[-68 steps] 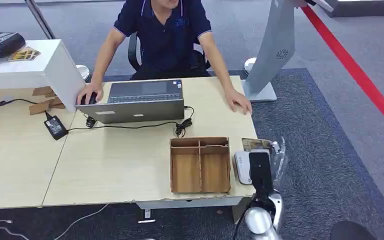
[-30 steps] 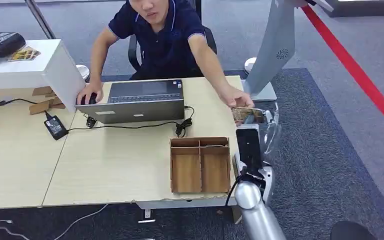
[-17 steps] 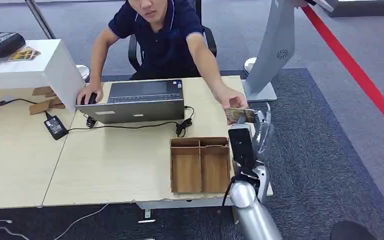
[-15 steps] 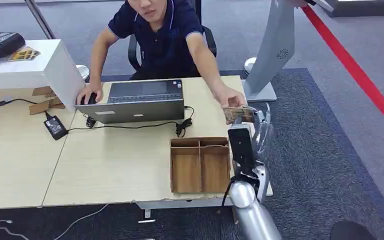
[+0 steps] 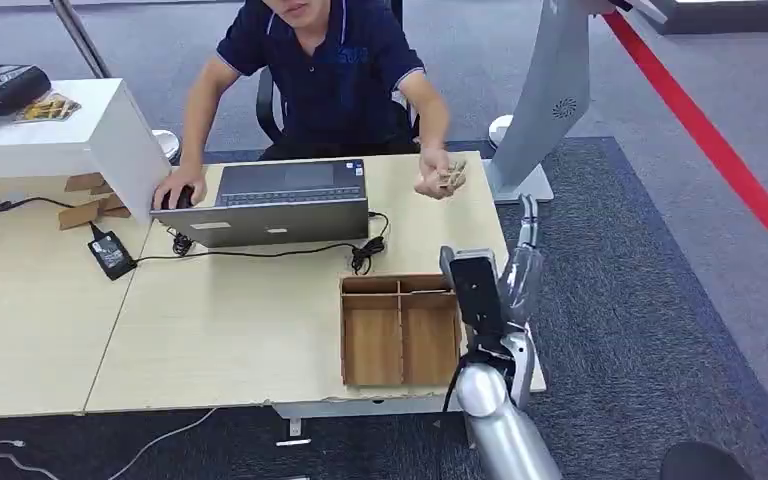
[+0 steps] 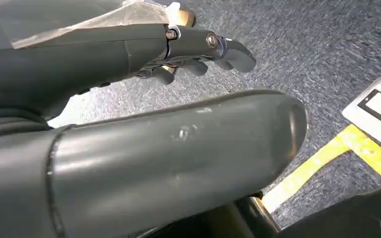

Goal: Pass the card to the sensor for recognition and then transmit it.

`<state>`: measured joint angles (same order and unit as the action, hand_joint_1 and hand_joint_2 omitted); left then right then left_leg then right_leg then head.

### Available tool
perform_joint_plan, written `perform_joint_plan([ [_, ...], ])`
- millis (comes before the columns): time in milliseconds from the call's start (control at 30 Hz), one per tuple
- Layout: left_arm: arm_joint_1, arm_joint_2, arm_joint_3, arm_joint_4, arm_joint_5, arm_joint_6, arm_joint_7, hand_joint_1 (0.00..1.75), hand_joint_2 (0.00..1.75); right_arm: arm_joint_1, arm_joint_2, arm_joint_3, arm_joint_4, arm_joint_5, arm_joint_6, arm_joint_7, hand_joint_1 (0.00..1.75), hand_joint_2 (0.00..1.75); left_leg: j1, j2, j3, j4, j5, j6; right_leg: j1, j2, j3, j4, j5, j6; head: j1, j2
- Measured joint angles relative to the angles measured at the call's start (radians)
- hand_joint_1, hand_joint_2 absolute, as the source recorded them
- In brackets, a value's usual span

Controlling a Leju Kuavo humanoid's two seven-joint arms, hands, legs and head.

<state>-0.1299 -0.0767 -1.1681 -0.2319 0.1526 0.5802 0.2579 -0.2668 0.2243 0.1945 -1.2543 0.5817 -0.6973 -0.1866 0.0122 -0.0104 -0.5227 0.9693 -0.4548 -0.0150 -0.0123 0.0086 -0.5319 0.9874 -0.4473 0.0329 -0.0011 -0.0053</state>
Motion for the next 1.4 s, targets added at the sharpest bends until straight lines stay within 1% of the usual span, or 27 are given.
perform_joint_plan([
  [167,0.000,0.000,0.000,0.000,0.008,0.015,0.004,0.00,0.00,0.015,-0.014,0.028,0.000,-0.001,0.000,0.046,0.00,1.75,0.000,0.000,0.000,0.000,0.000,0.000,0.000,0.000,0.000,0.000,0.000,0.000,0.000,0.000],
  [300,0.001,0.000,0.000,0.000,0.011,0.026,0.015,0.00,0.00,0.031,-0.038,0.056,-0.001,0.024,0.000,0.093,0.00,1.75,0.000,0.000,0.000,0.000,0.000,0.000,0.000,0.000,0.000,0.000,0.000,0.000,0.000,0.000],
  [433,0.001,-0.001,0.000,0.000,0.015,0.030,0.015,0.00,0.00,0.044,-0.063,0.086,-0.001,0.042,0.000,0.126,0.00,1.75,0.000,0.000,0.000,0.000,0.000,0.000,0.000,0.000,0.000,0.000,0.000,0.000,0.000,0.000],
  [867,0.001,0.000,0.003,0.000,0.026,0.032,0.011,0.00,0.00,0.060,-0.119,0.156,0.000,0.089,-0.001,0.175,0.00,1.75,0.000,0.000,0.000,0.000,0.000,0.000,0.000,0.000,0.000,0.000,0.000,0.000,0.000,0.000],
  [1000,0.001,-0.001,0.003,0.000,0.027,0.033,0.009,0.00,0.00,0.064,-0.129,0.171,0.000,0.177,-0.001,0.197,0.00,1.75,0.000,0.000,0.000,0.000,0.000,0.000,0.000,0.000,0.000,0.000,0.000,0.000,0.000,0.000],
  [1167,0.001,-0.001,0.003,0.000,0.026,0.033,0.009,0.00,0.00,0.068,-0.137,0.172,0.003,0.344,-0.001,0.216,0.00,1.75,0.000,0.000,0.000,0.000,0.000,0.000,0.000,0.000,0.000,0.000,0.000,0.000,0.000,0.000],
  [1400,0.001,-0.001,0.003,0.000,0.026,0.033,0.009,0.00,0.00,0.076,-0.137,0.172,0.009,0.381,-0.001,0.216,0.00,1.75,0.000,0.000,0.000,0.000,0.000,0.000,0.000,0.000,0.000,0.000,0.000,0.000,0.000,0.000],
])
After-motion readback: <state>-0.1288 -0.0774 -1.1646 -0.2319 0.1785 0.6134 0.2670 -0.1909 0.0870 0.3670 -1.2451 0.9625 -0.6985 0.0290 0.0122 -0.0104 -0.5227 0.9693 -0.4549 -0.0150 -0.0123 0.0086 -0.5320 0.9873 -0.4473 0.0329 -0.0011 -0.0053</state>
